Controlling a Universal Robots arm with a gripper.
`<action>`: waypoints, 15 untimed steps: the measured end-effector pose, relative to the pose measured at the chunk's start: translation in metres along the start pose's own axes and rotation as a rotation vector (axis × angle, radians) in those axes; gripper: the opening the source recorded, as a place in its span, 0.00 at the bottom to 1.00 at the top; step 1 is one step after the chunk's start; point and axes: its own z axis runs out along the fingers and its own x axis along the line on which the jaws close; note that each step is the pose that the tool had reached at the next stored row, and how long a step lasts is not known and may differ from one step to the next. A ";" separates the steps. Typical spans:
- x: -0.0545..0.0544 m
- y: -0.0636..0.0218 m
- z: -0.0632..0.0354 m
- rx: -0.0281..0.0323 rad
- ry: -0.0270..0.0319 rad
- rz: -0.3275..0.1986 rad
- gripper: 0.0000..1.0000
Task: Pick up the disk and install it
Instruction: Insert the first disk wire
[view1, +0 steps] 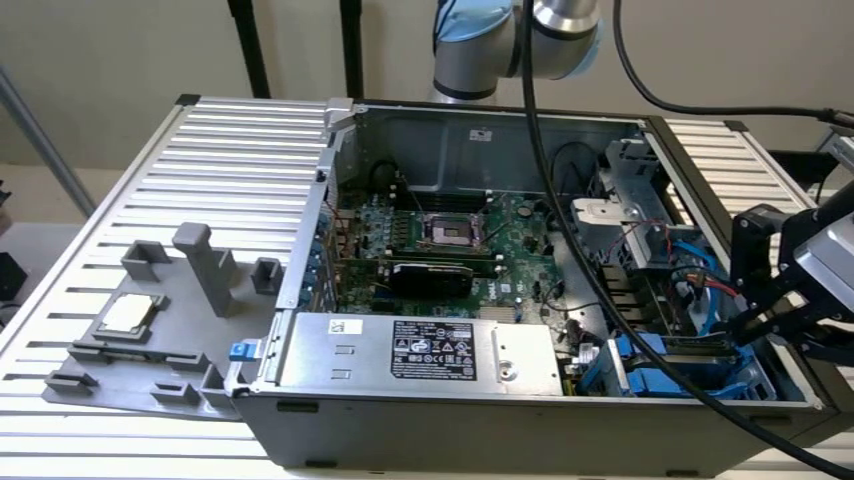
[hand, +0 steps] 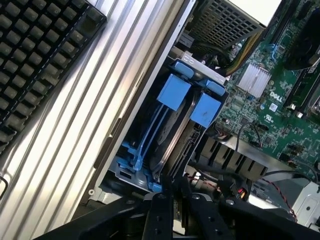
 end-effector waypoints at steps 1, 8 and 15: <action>-0.001 0.0021 -0.0002 0.0000 0.0000 0.000 0.16; -0.006 0.0112 -0.0002 -0.0107 -0.0053 0.009 0.16; -0.006 0.0120 0.0010 -0.0452 -0.0232 0.064 0.16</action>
